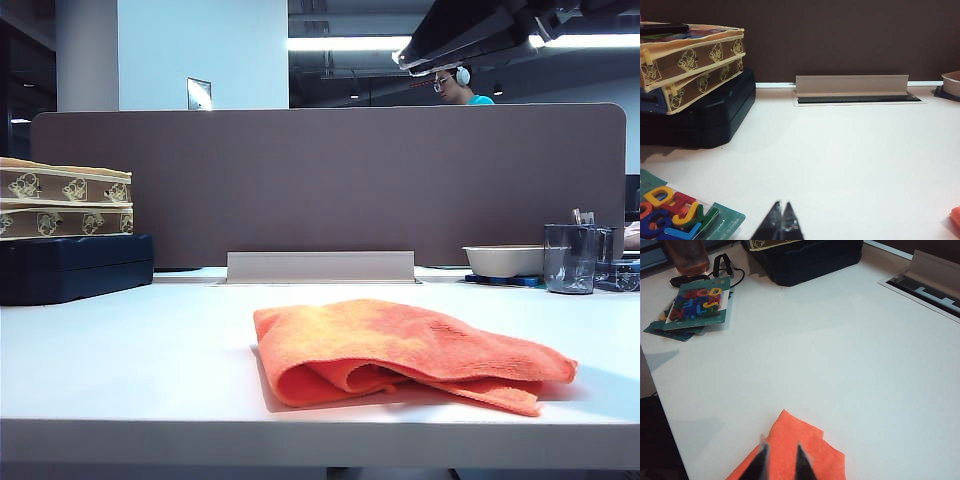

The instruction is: Use an orange cloth to wipe the letter magnets on the table away for a distance.

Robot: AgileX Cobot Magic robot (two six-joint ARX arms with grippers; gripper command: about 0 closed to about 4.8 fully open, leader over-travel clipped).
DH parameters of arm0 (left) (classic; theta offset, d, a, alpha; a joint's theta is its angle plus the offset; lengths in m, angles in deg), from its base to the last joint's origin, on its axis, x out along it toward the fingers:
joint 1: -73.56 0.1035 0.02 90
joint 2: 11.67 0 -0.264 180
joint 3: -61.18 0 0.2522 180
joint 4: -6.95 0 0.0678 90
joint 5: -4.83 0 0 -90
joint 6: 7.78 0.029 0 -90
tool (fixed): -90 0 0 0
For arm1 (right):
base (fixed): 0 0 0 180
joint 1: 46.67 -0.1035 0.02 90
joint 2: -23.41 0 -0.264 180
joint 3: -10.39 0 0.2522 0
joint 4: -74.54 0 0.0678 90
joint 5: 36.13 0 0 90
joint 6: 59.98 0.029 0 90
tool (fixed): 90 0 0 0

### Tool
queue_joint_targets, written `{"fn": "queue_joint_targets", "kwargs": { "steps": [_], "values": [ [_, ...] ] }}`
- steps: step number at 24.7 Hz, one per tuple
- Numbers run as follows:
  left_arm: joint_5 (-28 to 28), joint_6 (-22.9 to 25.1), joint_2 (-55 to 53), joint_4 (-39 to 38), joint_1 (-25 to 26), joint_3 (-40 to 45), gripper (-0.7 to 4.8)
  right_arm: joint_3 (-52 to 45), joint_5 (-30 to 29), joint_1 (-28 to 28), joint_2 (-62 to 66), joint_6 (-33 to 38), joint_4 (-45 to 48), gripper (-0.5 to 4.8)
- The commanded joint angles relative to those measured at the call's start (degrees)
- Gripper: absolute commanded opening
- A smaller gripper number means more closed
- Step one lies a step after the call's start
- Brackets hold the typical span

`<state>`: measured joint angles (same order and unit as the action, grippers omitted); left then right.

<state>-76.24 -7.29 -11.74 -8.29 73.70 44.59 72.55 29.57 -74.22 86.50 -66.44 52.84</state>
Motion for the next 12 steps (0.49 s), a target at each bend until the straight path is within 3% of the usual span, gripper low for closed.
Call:
{"fn": "queue_joint_targets", "kwargs": {
  "steps": [1, 12],
  "values": [
    [0.3, 0.1, 0.0, 0.7, 0.0, -0.3, -0.06, 0.2, -0.2, 0.0, -2.8, 0.0, 1.5, 0.68],
    [0.3, 0.1, 0.0, 0.7, 0.0, -0.3, -0.06, 0.2, 5.4, 0.0, -15.3, -2.4, -7.2, 0.86]
  ]
}}
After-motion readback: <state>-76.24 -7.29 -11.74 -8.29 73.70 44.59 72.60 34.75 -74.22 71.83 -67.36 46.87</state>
